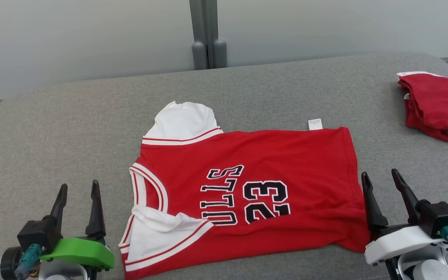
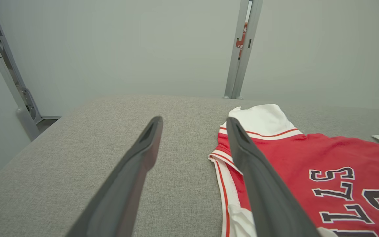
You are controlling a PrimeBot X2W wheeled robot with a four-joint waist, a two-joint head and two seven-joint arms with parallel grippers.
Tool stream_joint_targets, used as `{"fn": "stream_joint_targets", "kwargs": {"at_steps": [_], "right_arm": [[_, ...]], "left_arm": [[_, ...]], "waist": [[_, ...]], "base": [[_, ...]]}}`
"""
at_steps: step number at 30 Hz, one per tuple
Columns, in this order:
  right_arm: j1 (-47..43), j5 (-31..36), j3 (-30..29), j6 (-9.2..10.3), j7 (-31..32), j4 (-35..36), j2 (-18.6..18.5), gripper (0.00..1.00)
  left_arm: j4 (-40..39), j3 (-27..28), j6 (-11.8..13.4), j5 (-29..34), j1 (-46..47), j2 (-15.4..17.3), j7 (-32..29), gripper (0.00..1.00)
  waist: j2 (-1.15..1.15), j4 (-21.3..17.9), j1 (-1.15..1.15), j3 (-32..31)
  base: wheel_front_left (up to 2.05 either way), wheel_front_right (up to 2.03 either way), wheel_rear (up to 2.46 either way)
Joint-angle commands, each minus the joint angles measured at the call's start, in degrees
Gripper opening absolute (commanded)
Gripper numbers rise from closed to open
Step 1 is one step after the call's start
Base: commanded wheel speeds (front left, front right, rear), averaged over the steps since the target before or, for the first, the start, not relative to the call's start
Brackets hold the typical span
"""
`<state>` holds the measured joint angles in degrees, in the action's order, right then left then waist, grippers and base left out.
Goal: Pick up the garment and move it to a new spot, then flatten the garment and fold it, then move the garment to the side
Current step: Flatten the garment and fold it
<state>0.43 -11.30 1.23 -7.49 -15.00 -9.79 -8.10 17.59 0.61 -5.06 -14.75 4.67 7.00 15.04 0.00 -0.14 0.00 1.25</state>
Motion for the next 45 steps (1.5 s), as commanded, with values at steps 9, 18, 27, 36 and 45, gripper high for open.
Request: {"fn": "stream_joint_targets", "kwargs": {"at_steps": [9,18,27,36,45], "right_arm": [[4.97,-0.27,0.86,0.00,-0.17,-1.54,-1.58,1.00],[21.32,-1.34,2.93,0.00,6.15,-5.89,-6.62,1.00],[36.18,-3.76,8.07,0.00,14.72,-13.51,-9.29,1.00],[42.99,-9.39,15.82,0.00,19.29,-19.50,-9.00,1.00],[47.29,-12.86,21.49,0.00,19.03,-22.68,-9.00,1.00]], "left_arm": [[3.38,-1.82,-1.23,0.65,5.21,2.20,-0.22,1.00],[5.31,-6.23,-2.37,-0.65,25.44,8.02,-5.41,1.00],[14.37,-16.32,-2.46,-11.41,44.94,12.30,-13.55,1.00],[23.49,-25.87,-2.47,-21.07,53.76,17.15,-19.85,1.00],[29.07,-33.45,-2.47,-26.70,58.88,19.55,-22.56,1.00]], "waist": [[0.00,-0.75,0.00,2.75],[0.00,-2.56,0.00,12.57],[0.00,-5.80,0.00,23.73],[0.00,-9.62,0.00,28.27],[0.00,-11.02,0.00,30.80]], "base": [[0.00,0.00,0.00],[0.00,0.00,0.00],[0.00,0.00,0.00],[0.00,0.00,0.00],[0.00,0.00,0.00]]}}
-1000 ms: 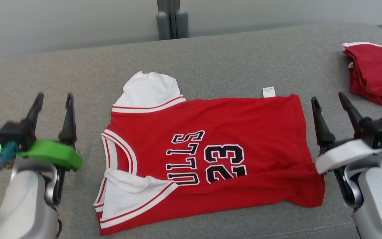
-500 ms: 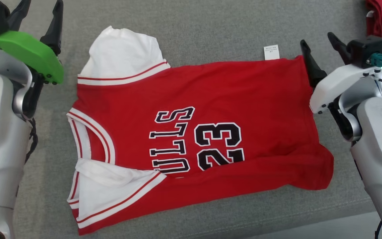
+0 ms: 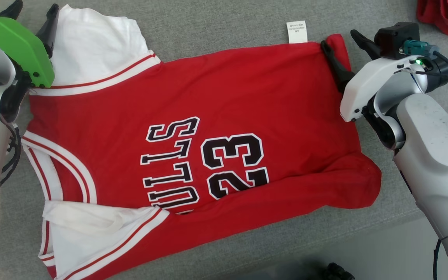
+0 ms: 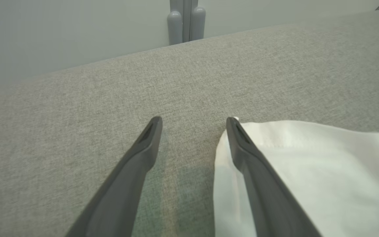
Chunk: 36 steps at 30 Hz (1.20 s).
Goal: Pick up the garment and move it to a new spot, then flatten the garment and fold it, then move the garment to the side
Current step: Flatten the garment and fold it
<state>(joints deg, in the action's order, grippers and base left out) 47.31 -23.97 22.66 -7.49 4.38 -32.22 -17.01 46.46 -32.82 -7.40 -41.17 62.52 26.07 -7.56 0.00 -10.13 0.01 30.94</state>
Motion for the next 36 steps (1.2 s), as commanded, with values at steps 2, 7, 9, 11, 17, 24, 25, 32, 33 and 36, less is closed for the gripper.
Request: {"fn": "stream_joint_targets", "kwargs": {"at_steps": [2,7,9,11,17,24,25,32,33,36], "right_arm": [[1.26,-0.74,1.13,0.00,-0.52,-0.85,0.08,1.00],[2.63,-2.10,3.71,0.00,-0.72,-2.59,0.41,1.00],[3.24,-2.60,4.79,0.00,-0.70,-3.15,0.71,1.00],[3.72,-3.05,5.86,0.00,-0.66,-3.71,0.82,1.00],[3.95,-5.89,8.66,0.00,0.24,-3.51,0.13,0.00],[5.47,-6.56,8.97,0.01,-3.39,-1.89,-1.49,0.00],[5.66,-6.21,8.74,0.01,-4.49,-1.94,-1.58,0.00],[6.24,-2.68,5.84,0.01,-11.04,-5.61,-2.00,0.00],[6.09,-2.19,5.32,0.01,-11.73,-6.44,-1.75,0.00],[4.92,-1.34,4.67,0.01,-13.09,-8.52,-1.39,0.00]], "left_arm": [[1.43,-1.64,-0.13,-0.89,1.36,0.41,-0.28,1.00],[3.84,-4.95,-0.13,-2.82,2.16,0.61,0.01,1.00],[4.90,-5.98,-0.13,-3.70,2.38,0.48,-0.41,1.00],[5.47,-6.72,-0.13,-4.87,2.52,0.07,-0.81,1.00],[5.57,-9.98,-0.21,-9.67,1.43,-0.97,-5.28,0.00],[5.07,-10.03,-0.02,-12.13,4.05,0.17,-0.06,0.00],[5.05,-9.93,-0.02,-12.27,4.68,0.14,1.33,0.00],[4.37,-10.37,-0.02,-13.53,5.47,-0.59,9.11,0.00],[3.84,-10.68,-0.02,-13.87,5.10,-0.73,9.97,0.00],[1.60,-11.44,-0.02,-14.88,3.40,-0.88,12.53,0.00]], "waist": [[0.00,-1.20,-0.01,1.28],[0.00,-1.48,-0.01,1.48],[0.00,-1.62,-0.01,1.63],[0.00,-1.75,-0.01,1.71],[0.00,-1.42,-0.01,1.16],[0.00,-0.37,-0.01,0.01],[0.00,-0.08,-0.01,-0.26],[0.00,2.13,-0.01,-2.68],[0.00,2.43,-0.01,-3.15],[0.00,3.41,-0.01,-4.55]], "base": [[0.00,0.00,0.00],[0.00,0.00,0.00],[0.00,0.00,0.00],[0.00,0.00,0.00],[0.00,0.00,0.00],[0.00,0.00,0.00],[0.00,0.00,0.00],[0.00,0.00,0.00],[0.00,0.00,0.00],[0.00,0.00,0.00]]}}
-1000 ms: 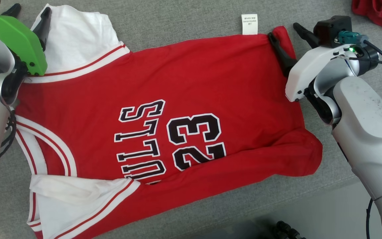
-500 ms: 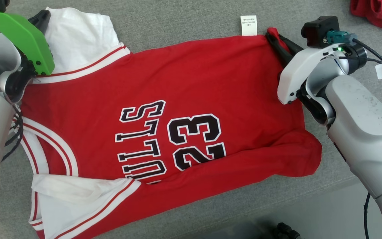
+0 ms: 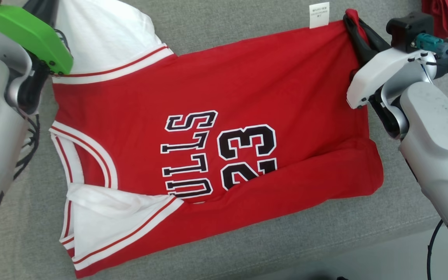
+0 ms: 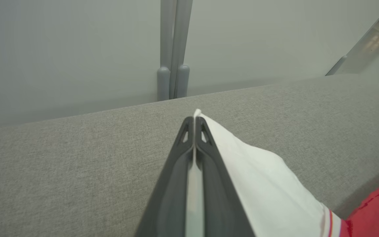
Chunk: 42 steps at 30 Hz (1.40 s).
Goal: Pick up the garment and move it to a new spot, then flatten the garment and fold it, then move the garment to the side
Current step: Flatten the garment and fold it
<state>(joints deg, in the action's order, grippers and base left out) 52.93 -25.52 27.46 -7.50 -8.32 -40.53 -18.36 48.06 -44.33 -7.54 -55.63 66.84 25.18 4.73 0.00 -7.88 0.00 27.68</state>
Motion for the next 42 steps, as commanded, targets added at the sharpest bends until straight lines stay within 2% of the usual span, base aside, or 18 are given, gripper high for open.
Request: {"fn": "stream_joint_targets", "kwargs": {"at_steps": [1,13,21,24,32,42], "right_arm": [[-1.17,0.36,-0.34,0.02,-0.86,-0.83,-0.07,0.00],[-7.66,1.63,-3.49,0.02,-5.77,-2.86,-1.69,0.00],[-14.61,4.61,-9.07,0.02,-6.94,-0.25,-2.48,0.00],[-17.95,6.66,-12.88,0.02,-6.87,3.67,-1.72,0.00],[-26.32,11.36,-20.34,0.02,-6.86,13.81,1.37,0.00],[-36.55,12.40,-25.38,0.02,-6.86,23.08,3.73,0.00]], "left_arm": [[-1.05,-0.22,0.12,-0.90,-1.64,-0.04,1.07,0.00],[-14.26,-0.32,0.24,-4.95,-13.55,1.16,9.09,0.00],[-26.52,4.37,4.65,-3.84,-27.04,1.32,10.46,0.00],[-32.05,8.49,6.53,-1.70,-33.62,0.94,10.44,0.00],[-41.83,14.35,9.36,1.85,-47.56,-2.16,10.44,0.00],[-47.49,19.74,11.47,4.00,-60.08,-5.08,10.45,0.00]], "waist": [[0.00,1.60,0.00,-1.82],[0.00,5.90,0.00,-5.67],[0.00,7.44,0.00,-7.27],[0.00,7.68,0.00,-7.77],[0.00,7.85,0.00,-9.49],[0.00,8.48,0.00,-11.21]], "base": [[0.00,0.00,0.00],[0.00,0.00,0.00],[0.00,0.00,0.00],[0.00,0.00,0.00],[0.00,0.00,0.00],[0.00,0.00,0.00]]}}
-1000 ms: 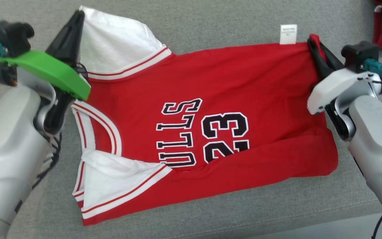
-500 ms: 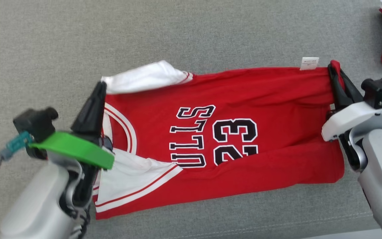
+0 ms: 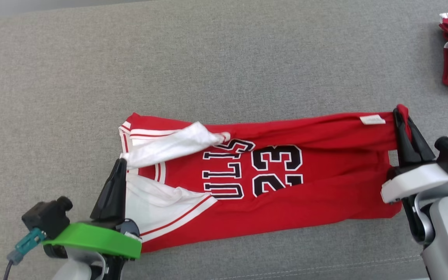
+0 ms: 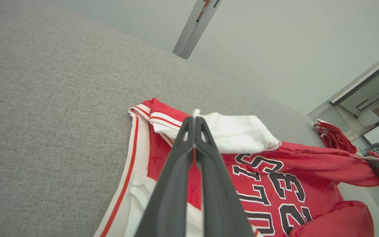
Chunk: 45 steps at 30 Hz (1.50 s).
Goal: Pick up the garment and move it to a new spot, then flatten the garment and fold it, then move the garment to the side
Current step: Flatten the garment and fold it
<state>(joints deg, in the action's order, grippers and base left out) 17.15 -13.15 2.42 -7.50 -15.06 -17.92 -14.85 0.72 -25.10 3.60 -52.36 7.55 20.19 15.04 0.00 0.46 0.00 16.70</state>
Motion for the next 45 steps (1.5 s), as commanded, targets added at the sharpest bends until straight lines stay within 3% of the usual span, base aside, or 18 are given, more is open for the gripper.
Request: {"fn": "stream_joint_targets", "kwargs": {"at_steps": [1,2,3,4,5,6,7,8,15,20,29,42,43,44,45], "right_arm": [[-1.70,-0.15,-0.67,0.02,-0.13,0.76,0.47,0.00],[-2.59,-0.43,-1.03,0.02,-0.13,1.24,0.80,0.05],[-3.08,-0.49,-1.30,0.02,-0.13,1.69,0.95,0.48],[-3.88,-0.71,-1.44,0.02,-0.13,2.00,1.21,1.00],[-4.49,-0.92,-1.45,0.02,-0.13,2.20,1.48,1.00],[-5.06,-0.91,-1.62,0.02,-0.14,2.55,1.69,1.00],[-5.45,-0.96,-1.80,0.02,-0.13,2.72,1.83,1.00],[-5.85,-1.27,-2.07,0.02,-0.13,3.16,2.01,1.00],[-8.40,-2.19,-3.67,0.02,-0.14,6.60,2.43,1.00],[-7.90,-2.71,-4.04,0.02,-0.13,5.91,2.00,1.00],[-3.61,-3.32,-0.52,0.02,-0.06,-8.58,2.14,1.00],[2.23,-7.96,3.10,0.02,0.50,-26.26,4.33,1.00],[2.39,-8.75,3.40,0.02,0.47,-27.11,4.64,0.89],[2.57,-9.31,3.62,0.02,0.42,-27.67,4.80,0.45],[2.76,-9.70,4.02,0.02,0.42,-28.29,4.89,0.21]], "left_arm": [[-0.23,0.87,0.39,0.78,-1.70,-0.42,0.15,0.00],[0.01,1.04,0.10,0.80,-2.69,-0.70,0.14,0.00],[0.25,1.03,-0.25,1.13,-3.14,-0.84,0.14,0.00],[0.51,1.03,-0.53,1.34,-3.51,-1.11,0.15,0.00],[0.88,1.08,-0.61,1.19,-3.82,-1.49,0.15,0.00],[1.49,1.29,-0.85,0.94,-4.12,-1.91,0.15,0.18],[2.16,1.23,-0.94,0.98,-4.41,-1.96,0.14,0.49],[2.69,1.10,-1.10,1.44,-4.51,-2.10,0.15,1.00],[3.51,6.41,-1.81,6.04,-4.84,-4.83,0.14,1.00],[2.68,13.64,-2.91,14.29,-4.02,-8.49,0.15,1.00],[2.93,24.64,-6.78,29.40,-3.48,-15.00,0.15,1.00],[6.02,30.10,-9.86,39.04,-2.46,-17.14,0.15,1.00],[6.18,30.23,-10.02,39.37,-2.45,-17.16,0.15,1.00],[6.27,30.32,-10.06,39.61,-2.45,-17.19,0.15,1.00],[6.40,30.38,-10.13,39.98,-2.50,-17.22,0.15,1.00]], "waist": [[0.00,0.21,0.00,-0.40],[0.00,0.25,0.00,-0.55],[0.00,0.28,0.00,-0.70],[0.00,0.34,0.00,-0.89],[0.00,0.37,0.00,-1.04],[0.00,0.38,0.00,-1.31],[0.00,0.32,0.00,-1.54],[0.00,0.21,0.00,-1.82],[0.00,-0.25,0.00,-3.55],[0.00,-0.35,0.00,-4.43],[0.00,0.36,0.00,-4.92],[0.00,1.69,0.00,-4.92],[0.00,1.75,0.00,-4.97],[0.00,1.78,0.00,-5.03],[0.00,1.79,0.00,-5.10]], "base": [[0.00,0.00,0.00],[0.00,0.00,0.00],[0.00,0.00,0.00],[0.00,0.00,0.00],[0.00,0.00,0.00],[0.00,0.00,0.00],[0.00,0.00,0.00],[0.00,0.00,0.00],[0.00,0.00,0.00],[0.00,0.00,0.00],[0.00,0.00,0.00],[0.00,0.00,0.00],[0.00,0.00,0.00],[0.00,0.00,0.00],[0.00,0.00,0.00]]}}
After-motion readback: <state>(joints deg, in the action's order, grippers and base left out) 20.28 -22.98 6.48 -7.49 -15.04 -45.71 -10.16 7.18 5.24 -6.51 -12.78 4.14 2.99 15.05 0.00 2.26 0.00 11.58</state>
